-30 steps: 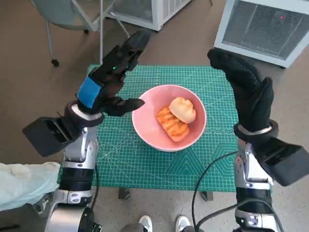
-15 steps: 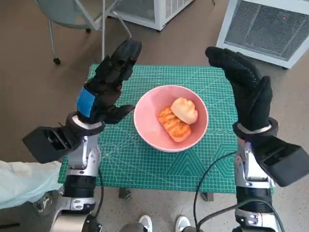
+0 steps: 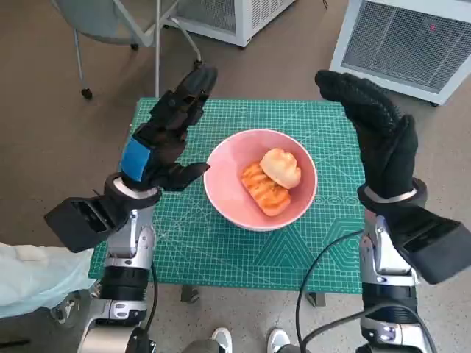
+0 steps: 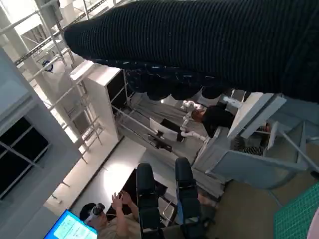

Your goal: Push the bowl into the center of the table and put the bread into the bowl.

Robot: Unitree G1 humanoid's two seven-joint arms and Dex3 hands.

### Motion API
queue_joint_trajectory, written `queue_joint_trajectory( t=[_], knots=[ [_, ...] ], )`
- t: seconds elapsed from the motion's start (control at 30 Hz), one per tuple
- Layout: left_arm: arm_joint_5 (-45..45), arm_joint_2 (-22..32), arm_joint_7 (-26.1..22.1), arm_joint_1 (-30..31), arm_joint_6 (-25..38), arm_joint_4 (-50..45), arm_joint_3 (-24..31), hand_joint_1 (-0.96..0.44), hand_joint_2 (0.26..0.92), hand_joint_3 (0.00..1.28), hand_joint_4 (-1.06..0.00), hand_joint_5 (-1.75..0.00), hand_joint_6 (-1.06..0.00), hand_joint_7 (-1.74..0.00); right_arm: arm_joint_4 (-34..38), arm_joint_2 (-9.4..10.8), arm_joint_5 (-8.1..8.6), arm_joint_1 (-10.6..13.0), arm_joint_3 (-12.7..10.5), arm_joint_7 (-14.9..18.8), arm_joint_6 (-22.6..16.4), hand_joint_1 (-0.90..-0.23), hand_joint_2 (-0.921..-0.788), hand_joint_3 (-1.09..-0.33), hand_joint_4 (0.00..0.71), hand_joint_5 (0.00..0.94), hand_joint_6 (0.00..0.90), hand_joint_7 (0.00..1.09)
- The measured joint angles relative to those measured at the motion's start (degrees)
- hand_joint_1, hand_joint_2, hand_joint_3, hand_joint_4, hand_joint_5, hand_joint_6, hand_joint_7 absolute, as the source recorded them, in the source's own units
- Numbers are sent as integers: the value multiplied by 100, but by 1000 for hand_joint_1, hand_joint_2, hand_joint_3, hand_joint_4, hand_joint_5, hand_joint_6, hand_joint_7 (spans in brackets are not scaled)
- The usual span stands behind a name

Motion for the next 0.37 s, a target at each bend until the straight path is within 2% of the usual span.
queue_joint_trajectory(
  t=[0.37],
  knots=[
    [-1,5,103,0,121,-67,1,-685,921,226,-51,-5,-220,-15,0,0,-105,0,1,-24,0,-734,-921,-777,105,0,-1,447]
  ],
)
